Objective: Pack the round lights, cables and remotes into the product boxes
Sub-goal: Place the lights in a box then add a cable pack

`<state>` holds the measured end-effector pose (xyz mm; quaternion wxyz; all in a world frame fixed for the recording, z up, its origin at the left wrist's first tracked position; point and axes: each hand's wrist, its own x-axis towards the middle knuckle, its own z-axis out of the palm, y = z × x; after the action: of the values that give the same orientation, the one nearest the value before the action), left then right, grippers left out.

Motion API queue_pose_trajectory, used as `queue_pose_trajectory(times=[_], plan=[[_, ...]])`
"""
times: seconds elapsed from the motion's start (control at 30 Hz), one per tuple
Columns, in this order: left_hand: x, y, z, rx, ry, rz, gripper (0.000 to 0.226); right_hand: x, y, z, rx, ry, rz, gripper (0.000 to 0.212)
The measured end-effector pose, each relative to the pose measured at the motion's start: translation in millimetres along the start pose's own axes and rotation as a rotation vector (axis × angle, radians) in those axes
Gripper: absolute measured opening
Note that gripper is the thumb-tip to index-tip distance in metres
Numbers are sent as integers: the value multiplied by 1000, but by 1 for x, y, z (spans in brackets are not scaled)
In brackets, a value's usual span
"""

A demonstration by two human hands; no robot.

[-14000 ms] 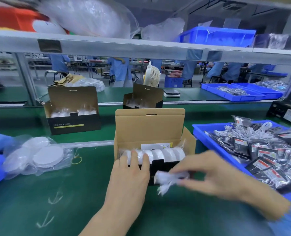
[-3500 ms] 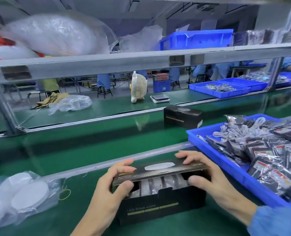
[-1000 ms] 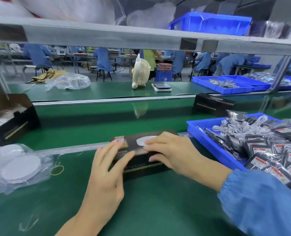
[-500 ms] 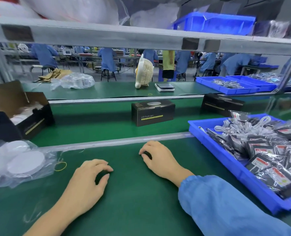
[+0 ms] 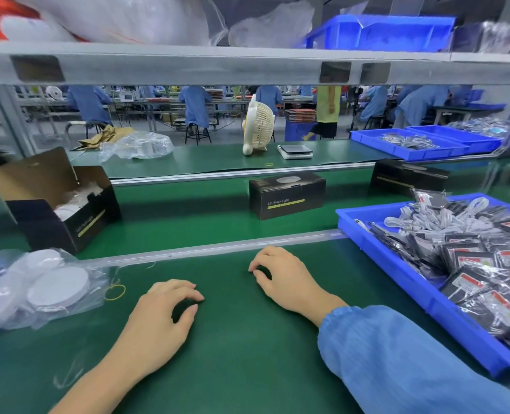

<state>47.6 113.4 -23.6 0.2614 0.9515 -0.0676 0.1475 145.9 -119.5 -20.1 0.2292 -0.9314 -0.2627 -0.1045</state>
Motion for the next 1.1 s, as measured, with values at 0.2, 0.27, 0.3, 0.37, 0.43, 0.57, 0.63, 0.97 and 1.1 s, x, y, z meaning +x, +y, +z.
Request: queue_pose_trajectory(times=[0.2, 0.27, 0.3, 0.37, 0.43, 0.57, 0.63, 0.97, 1.1], plan=[[0, -1, 0, 4, 14, 0, 17, 1, 1, 1, -13, 6, -22, 22], [3, 1, 3, 59, 4, 20, 18, 0, 4, 1, -27, 13, -31, 21], [7, -2, 2, 136, -2, 14, 23, 1, 6, 2, -31, 13, -38, 20], [28, -12, -6, 364, 24, -6, 37, 2, 8, 4, -32, 14, -42, 19], [63, -29, -29, 631, 104, -33, 48, 3, 8, 6, -22, 24, -47, 17], [127, -67, -88, 1009, 162, -287, 61, 4, 11, 6, 21, 23, -34, 16], [143, -86, -98, 1121, 89, -369, 59, 3, 8, 3, 28, 20, -33, 17], [189, -88, -63, 1198, -37, -439, 9, 3, 68, -135, -769, 92, 390, 12], [186, -55, -56, 1139, 11, -241, 17, -20, 141, -172, -704, -299, 570, 20]])
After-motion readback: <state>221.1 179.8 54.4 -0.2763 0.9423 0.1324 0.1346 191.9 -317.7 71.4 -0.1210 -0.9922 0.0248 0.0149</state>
